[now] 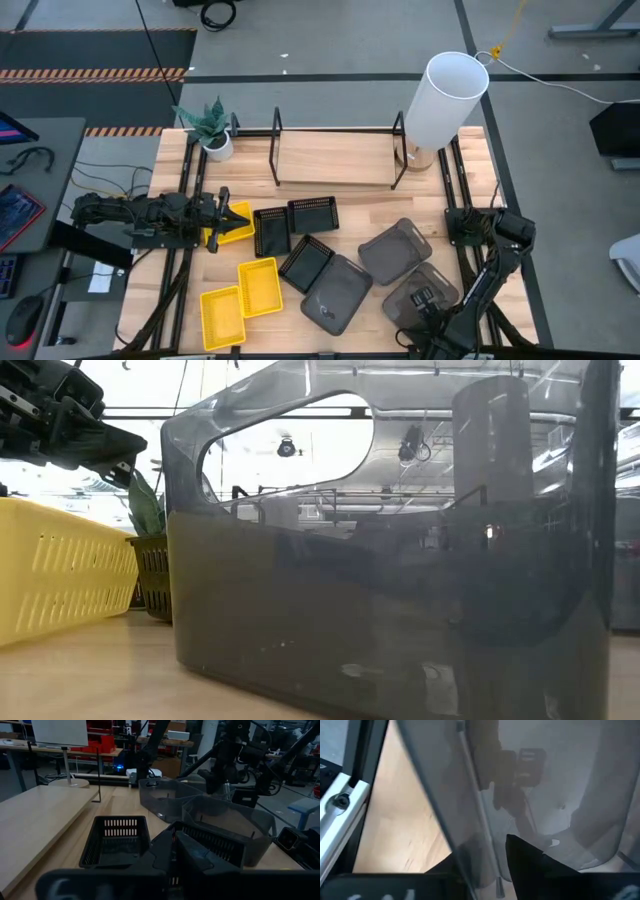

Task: Stack baskets on shelf by color
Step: Stack the bottom right gray bin on the top gray bin

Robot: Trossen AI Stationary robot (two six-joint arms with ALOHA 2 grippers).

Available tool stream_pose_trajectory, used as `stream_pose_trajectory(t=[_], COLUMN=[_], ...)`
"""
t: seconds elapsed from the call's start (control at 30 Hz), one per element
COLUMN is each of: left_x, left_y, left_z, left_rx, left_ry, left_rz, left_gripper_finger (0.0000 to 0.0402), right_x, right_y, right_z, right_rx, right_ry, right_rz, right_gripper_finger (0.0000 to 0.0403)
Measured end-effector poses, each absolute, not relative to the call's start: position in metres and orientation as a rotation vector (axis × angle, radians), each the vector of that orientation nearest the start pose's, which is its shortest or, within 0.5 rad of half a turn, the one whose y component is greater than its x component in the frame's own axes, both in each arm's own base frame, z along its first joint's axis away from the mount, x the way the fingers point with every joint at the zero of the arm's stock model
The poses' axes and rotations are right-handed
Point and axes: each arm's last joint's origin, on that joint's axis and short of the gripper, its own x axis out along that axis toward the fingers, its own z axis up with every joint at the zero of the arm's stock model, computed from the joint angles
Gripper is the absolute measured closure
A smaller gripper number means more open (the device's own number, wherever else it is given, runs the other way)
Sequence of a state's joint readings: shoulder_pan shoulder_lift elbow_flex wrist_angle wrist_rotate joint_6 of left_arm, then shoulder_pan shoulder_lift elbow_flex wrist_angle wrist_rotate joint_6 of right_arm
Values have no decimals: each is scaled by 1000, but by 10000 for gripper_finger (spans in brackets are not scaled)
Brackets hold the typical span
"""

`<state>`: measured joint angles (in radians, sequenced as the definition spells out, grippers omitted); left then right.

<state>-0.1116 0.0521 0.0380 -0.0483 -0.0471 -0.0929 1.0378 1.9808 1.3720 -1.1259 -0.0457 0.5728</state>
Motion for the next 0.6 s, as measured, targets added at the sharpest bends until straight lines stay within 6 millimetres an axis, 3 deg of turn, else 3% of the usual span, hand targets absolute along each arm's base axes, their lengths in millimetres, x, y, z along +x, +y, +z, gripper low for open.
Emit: stream_pose_trajectory(t=[0.2,0.33,0.6], left_x=[98,98,98], left_y=[-10,-10,-10], left_z=[168,168,168], left_rx=[-88,-88,-88], left_ry=[65,65,65], left_rz=[-62,-62,-61], left_gripper_finger=[366,371,368], right_x=[173,172,175], right_y=[297,297,297], right_z=[163,165,214], right_rx=[-424,-415,-520], right_ry=[1694,1727,1741], right_rz=[300,301,217], right_gripper_finger=[384,390,396])
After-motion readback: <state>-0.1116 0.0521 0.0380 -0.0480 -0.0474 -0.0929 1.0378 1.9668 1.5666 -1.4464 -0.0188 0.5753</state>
